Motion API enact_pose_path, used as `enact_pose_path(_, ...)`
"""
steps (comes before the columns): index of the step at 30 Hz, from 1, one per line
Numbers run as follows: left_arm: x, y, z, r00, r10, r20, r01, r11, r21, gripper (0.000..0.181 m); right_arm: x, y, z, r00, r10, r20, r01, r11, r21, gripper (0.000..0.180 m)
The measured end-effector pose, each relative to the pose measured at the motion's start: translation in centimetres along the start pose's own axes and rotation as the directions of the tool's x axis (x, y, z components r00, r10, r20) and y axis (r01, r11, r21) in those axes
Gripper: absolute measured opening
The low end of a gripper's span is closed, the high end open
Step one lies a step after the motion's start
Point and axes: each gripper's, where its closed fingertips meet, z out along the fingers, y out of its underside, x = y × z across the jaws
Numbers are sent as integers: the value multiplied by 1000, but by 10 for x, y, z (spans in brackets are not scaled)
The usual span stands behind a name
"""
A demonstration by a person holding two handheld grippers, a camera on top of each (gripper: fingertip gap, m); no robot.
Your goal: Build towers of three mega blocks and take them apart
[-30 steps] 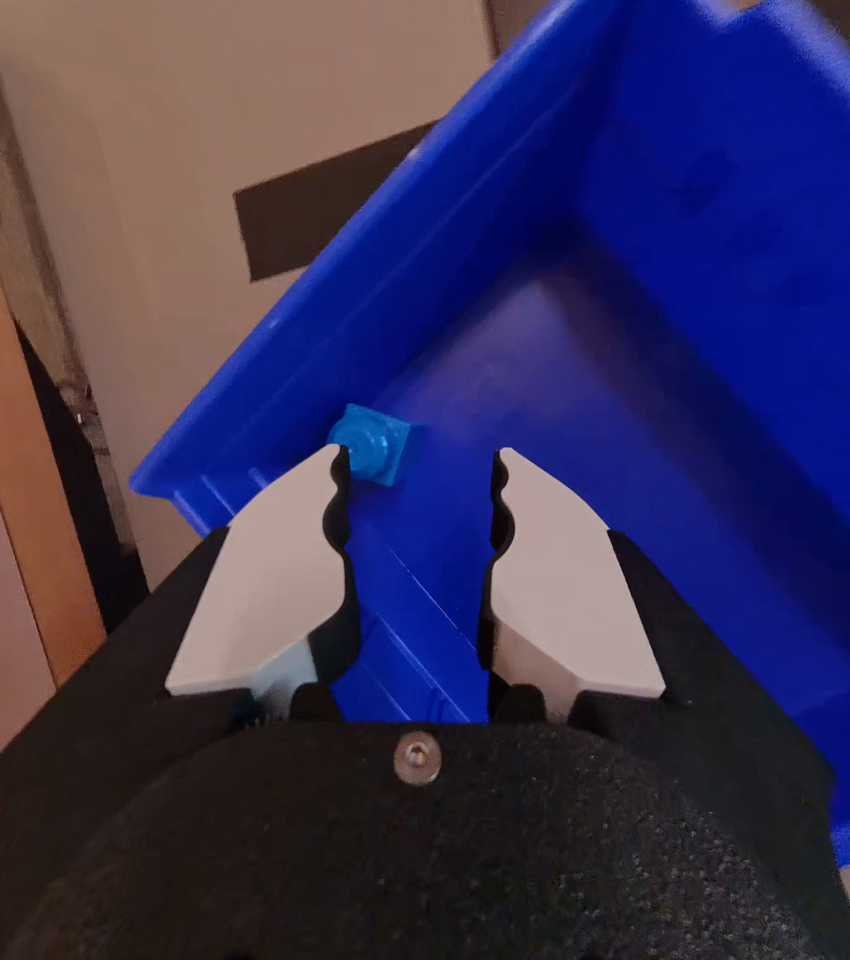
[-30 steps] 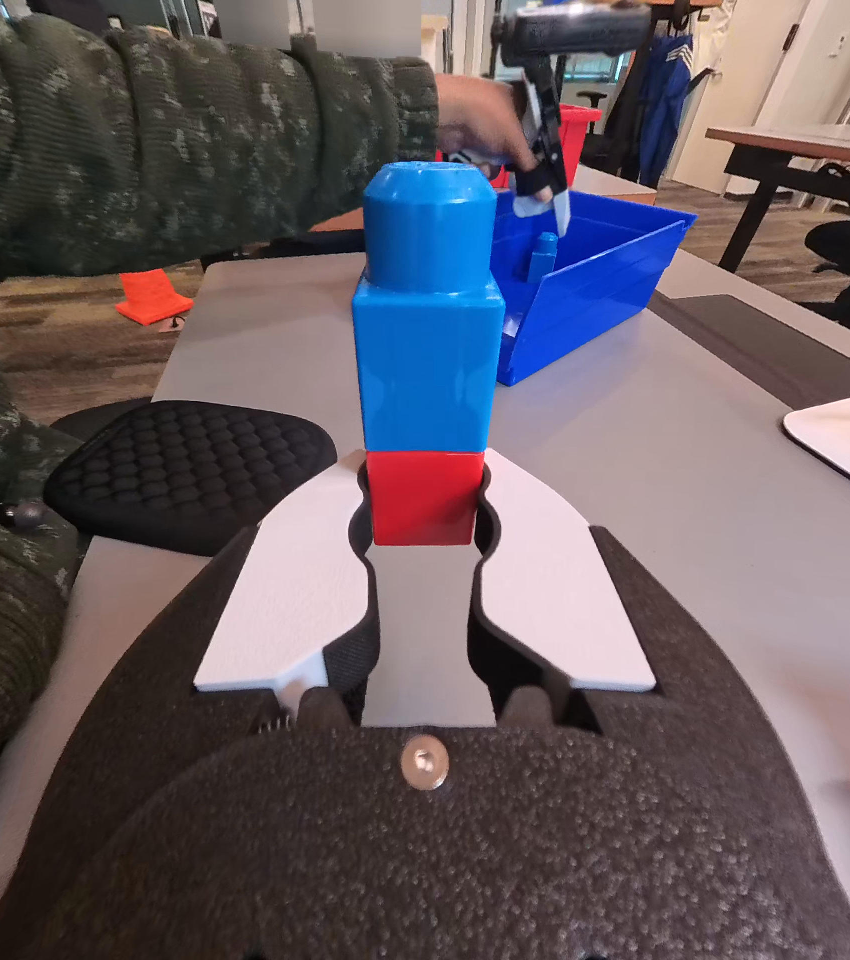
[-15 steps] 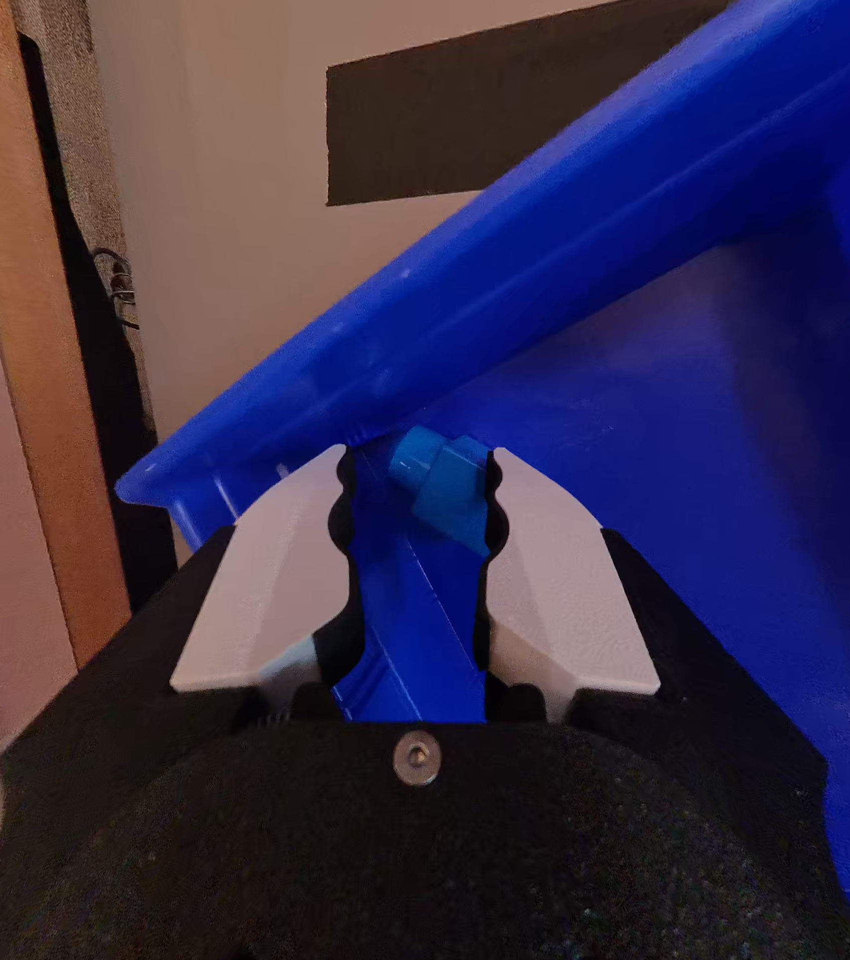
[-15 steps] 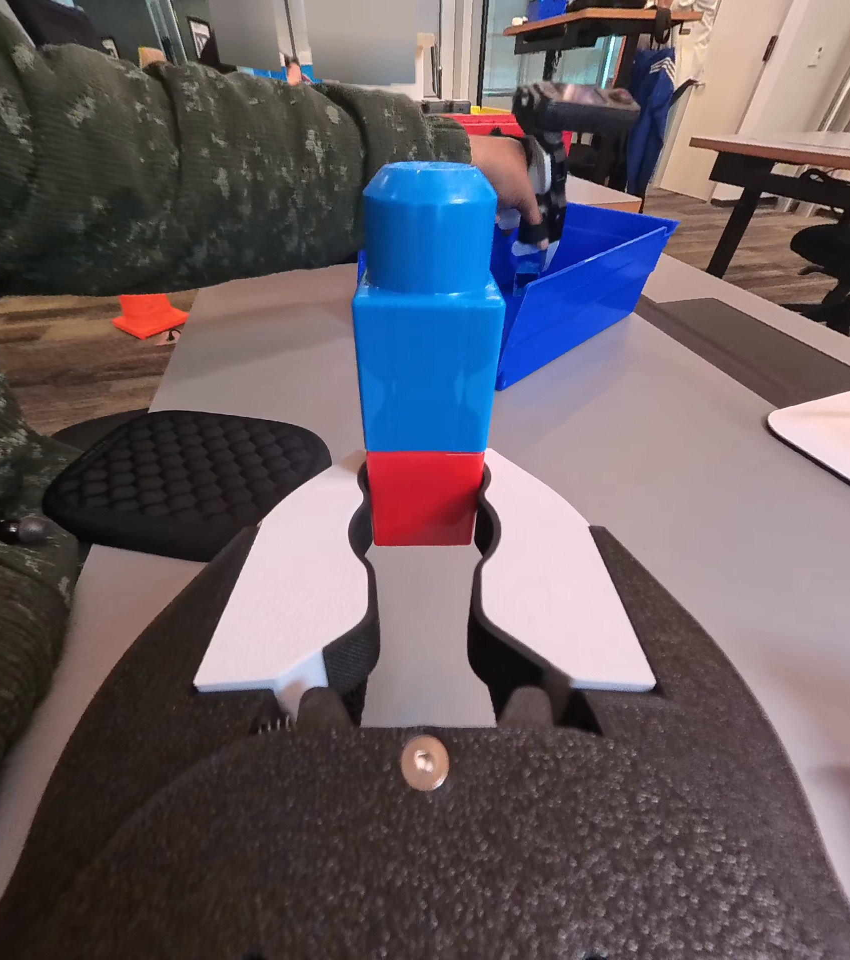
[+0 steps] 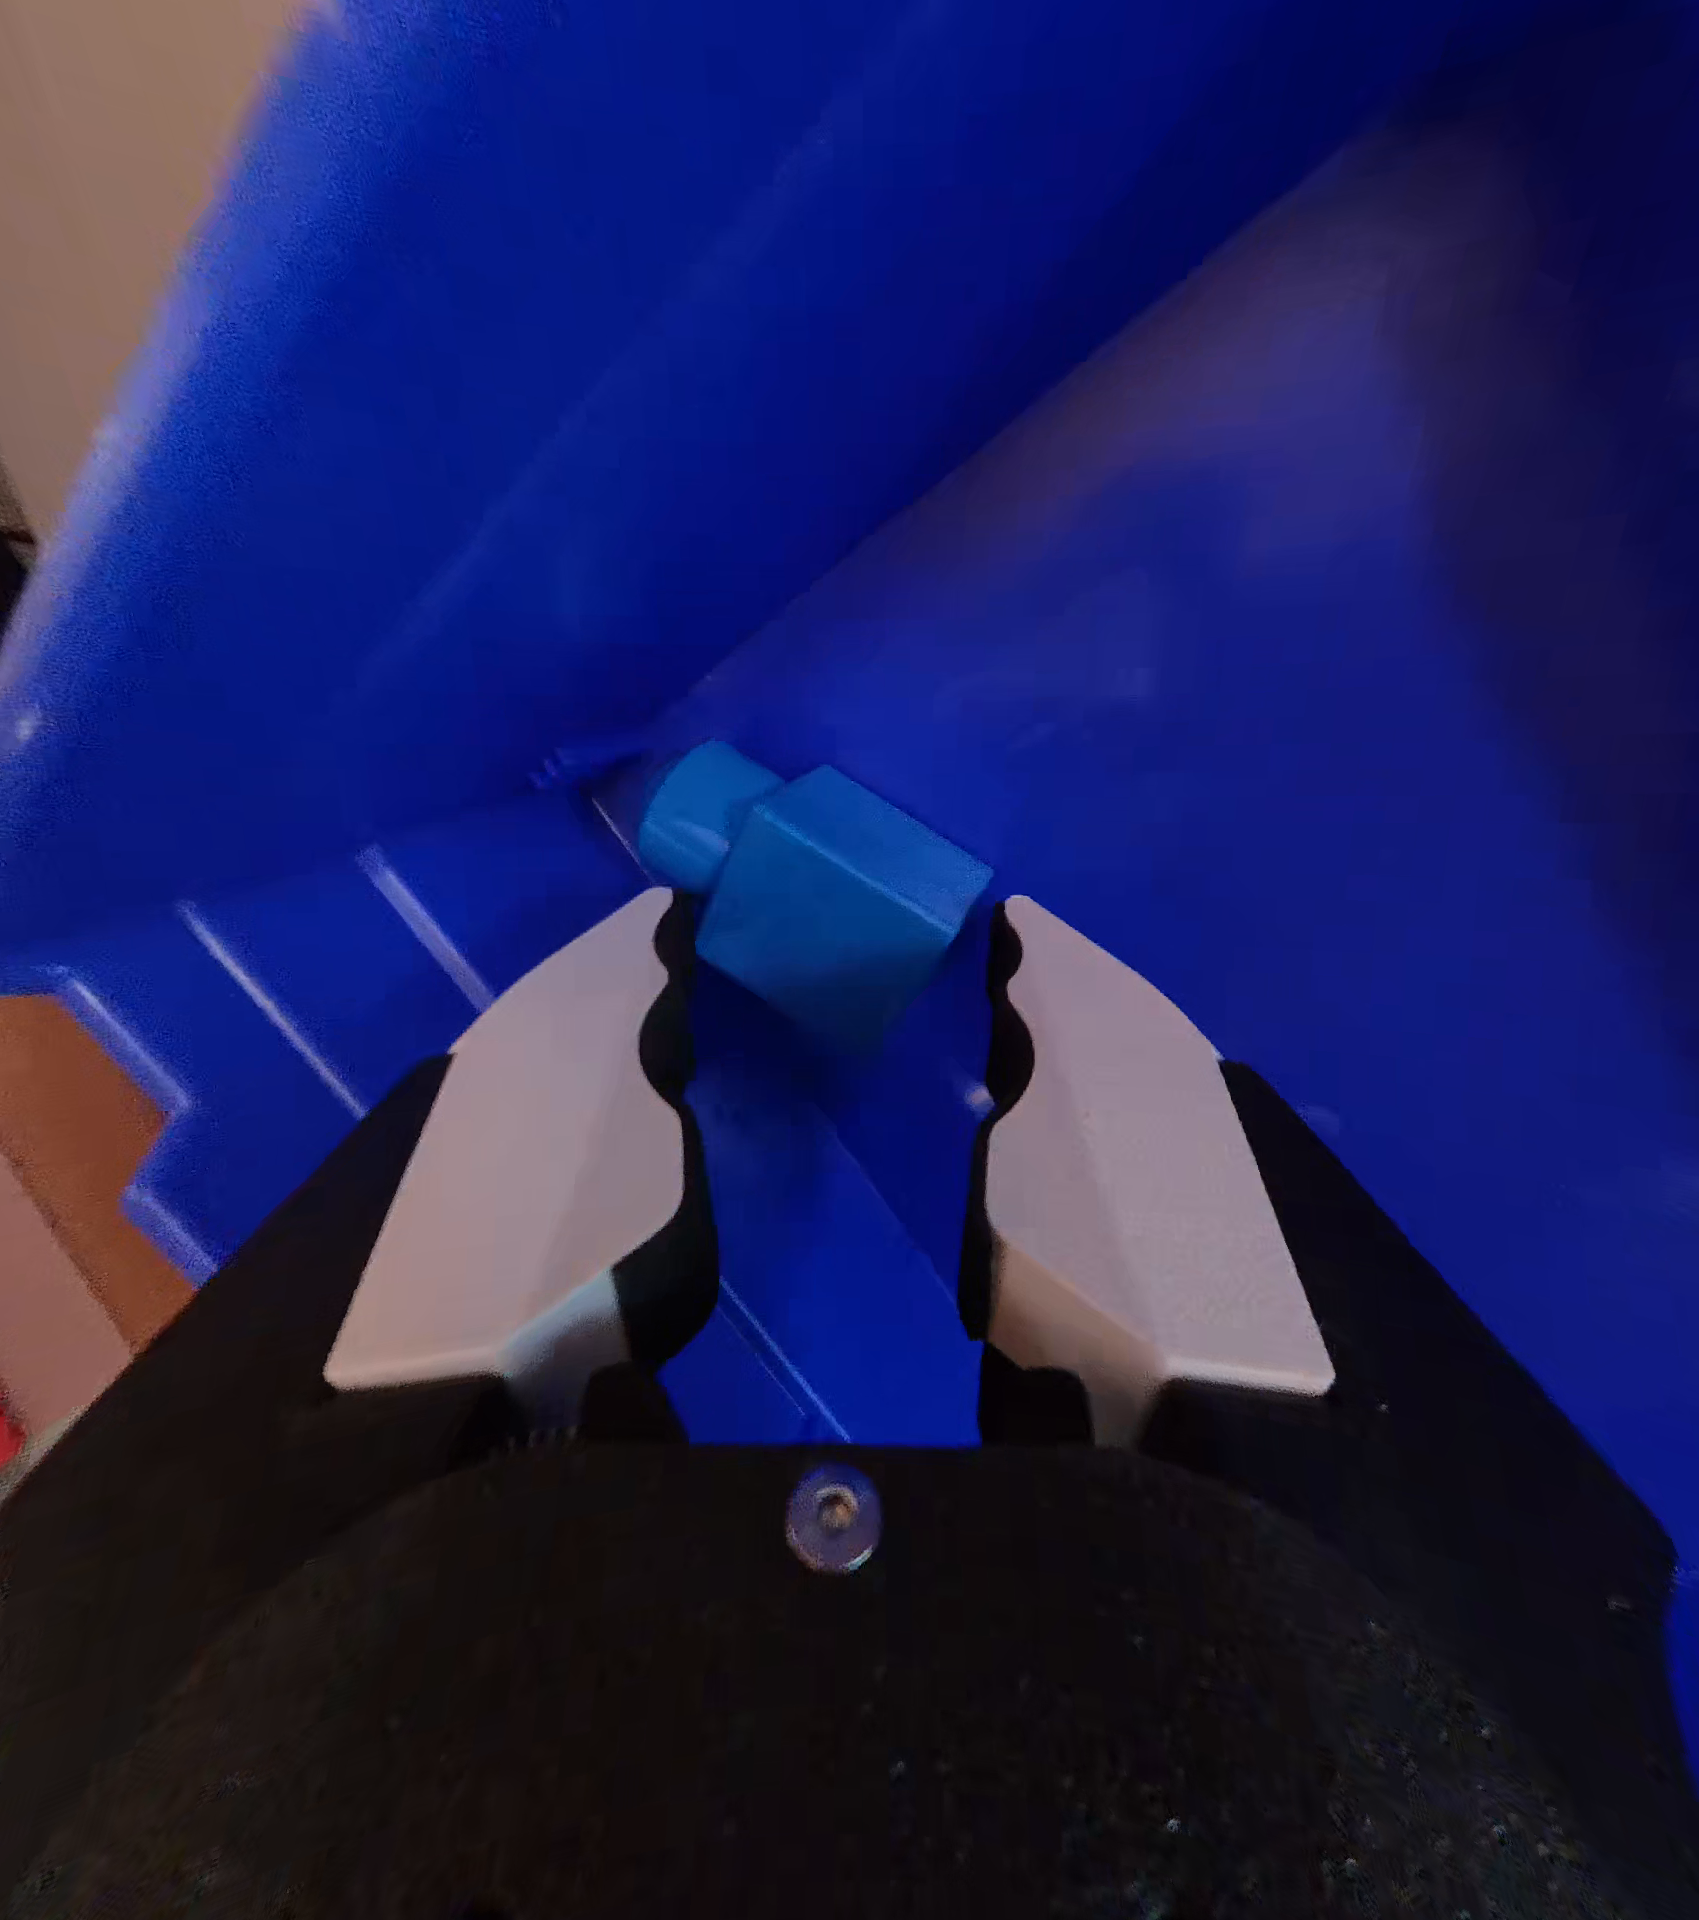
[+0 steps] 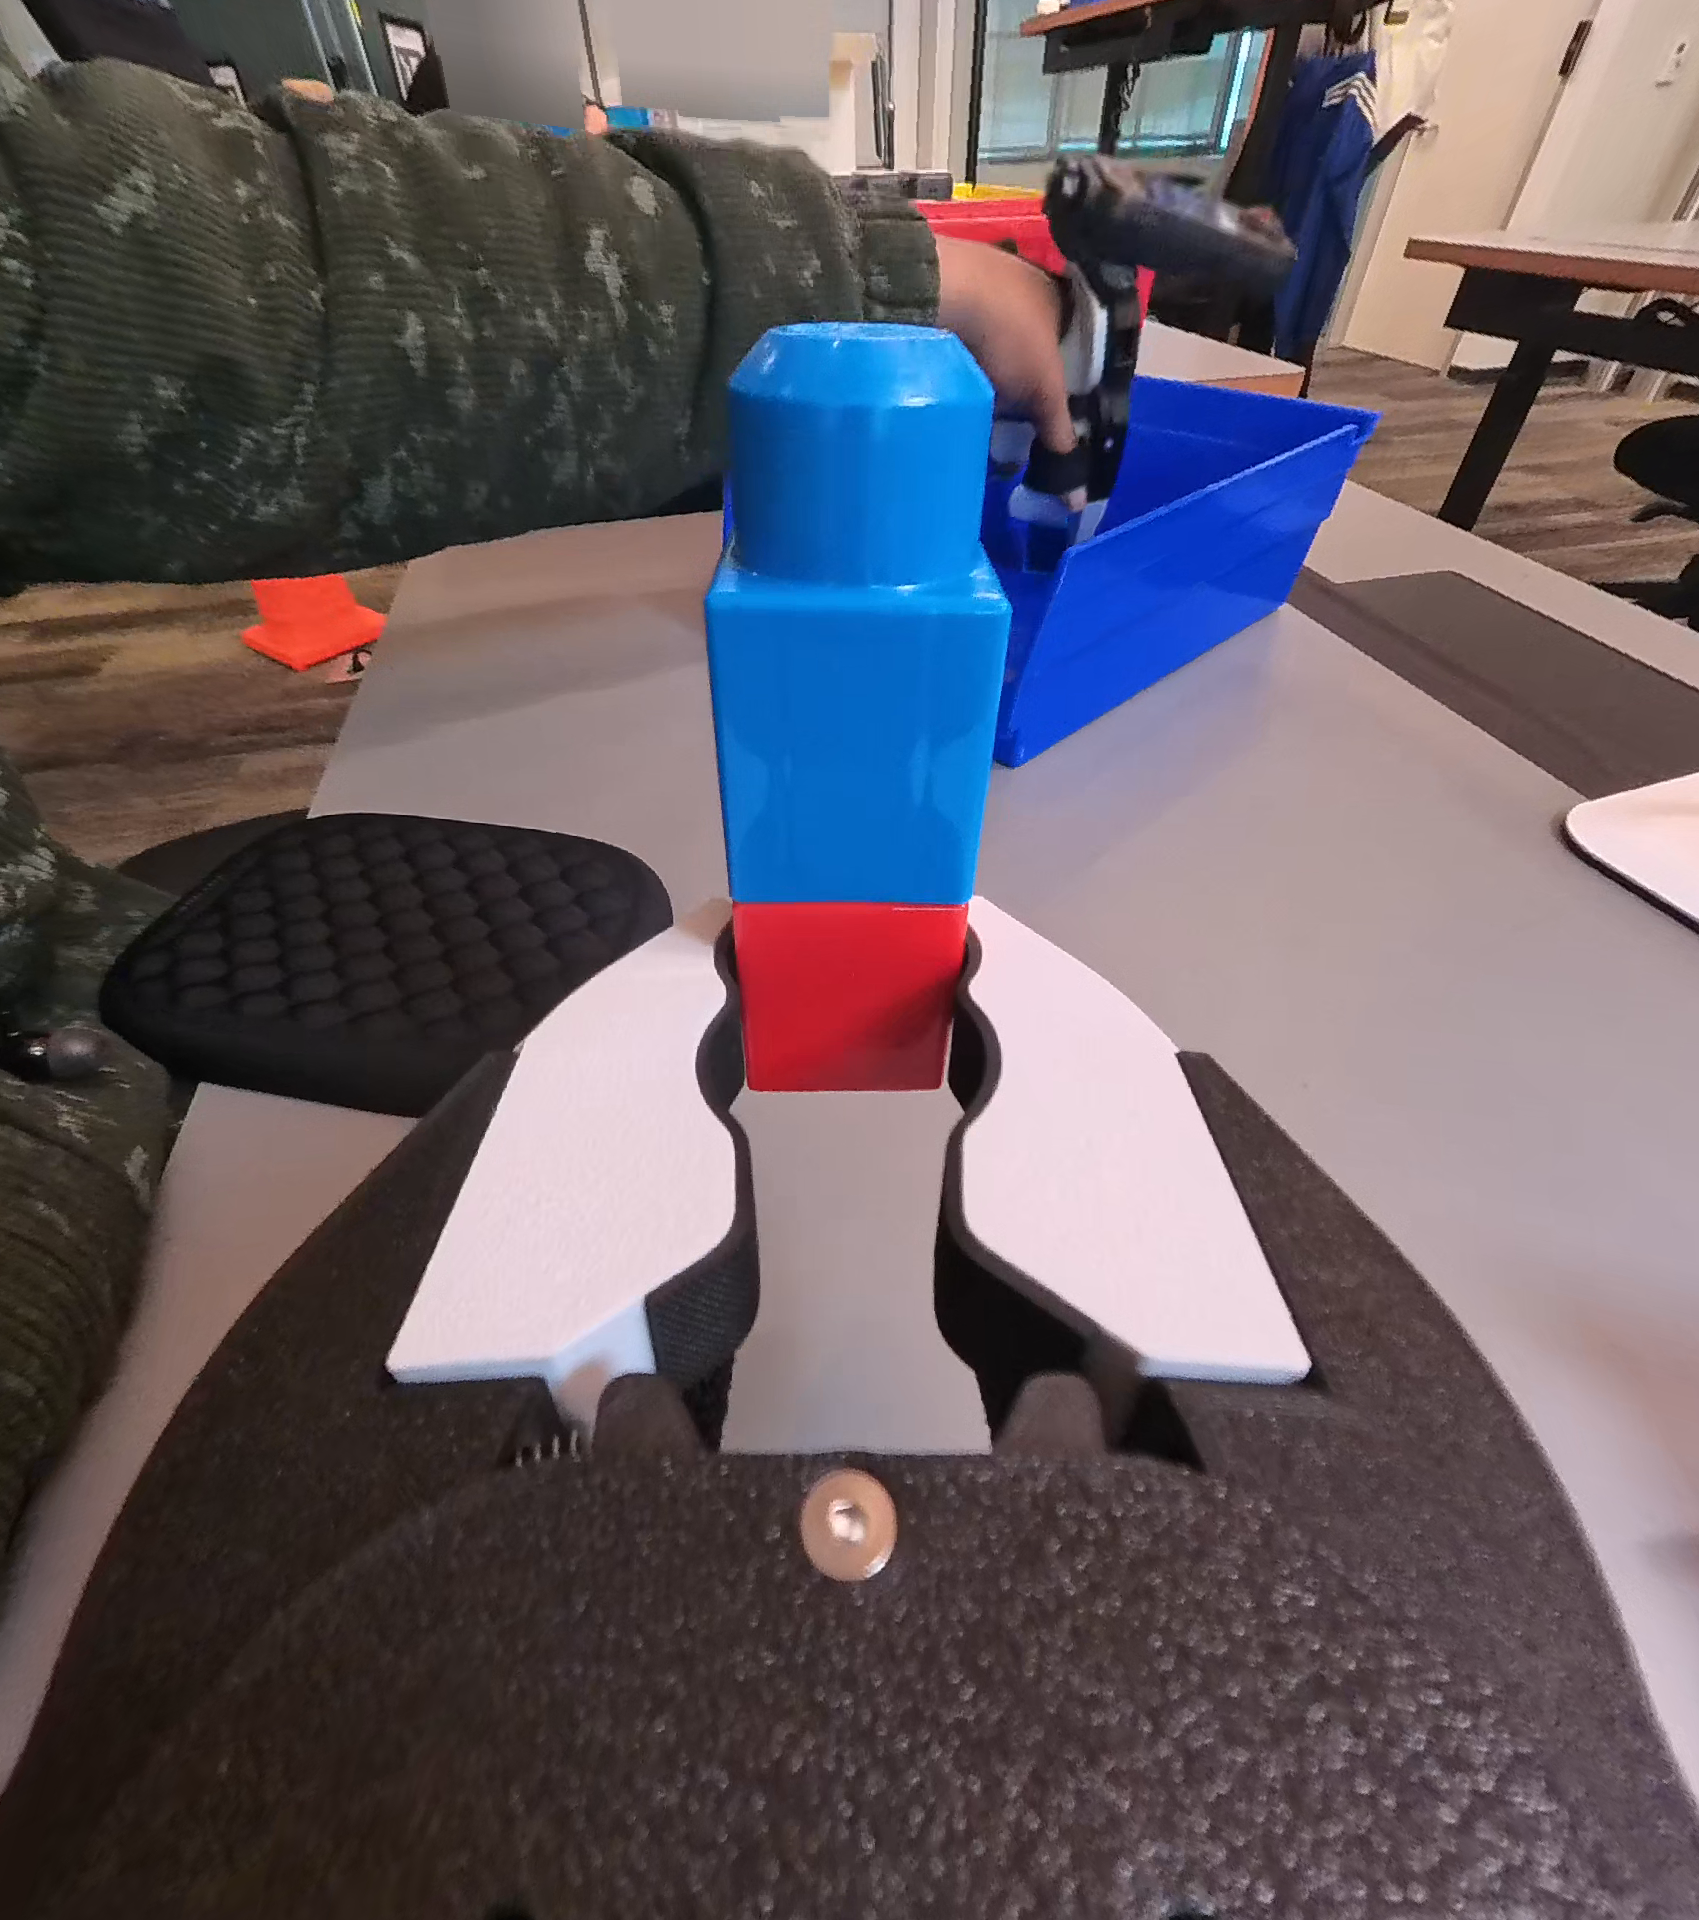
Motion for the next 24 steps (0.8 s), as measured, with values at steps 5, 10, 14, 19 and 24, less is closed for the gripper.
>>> enact_pose_path(5,10,-3,-7,987,155,48,-157,987,22,50,1,-2,-2,1000,-2,-7,3,1000,6,36)
enact_pose_path(10,41,-17,-76,961,273,32,-270,915,300,49,2,-1,-2,1000,1,-13,-1,1000,3,36)
enact_pose_path(14,120,-8,-201,901,431,-44,-227,556,800,49,2,-1,0,1000,31,-3,-31,1000,0,36)
enact_pose_path(19,227,62,-313,766,641,-52,37,37,999,49,-7,4,6,995,86,51,-85,996,-17,36)
enact_pose_path(24,304,106,-322,649,761,1,115,-99,988,49,-11,6,8,992,100,74,-98,995,-26,36)
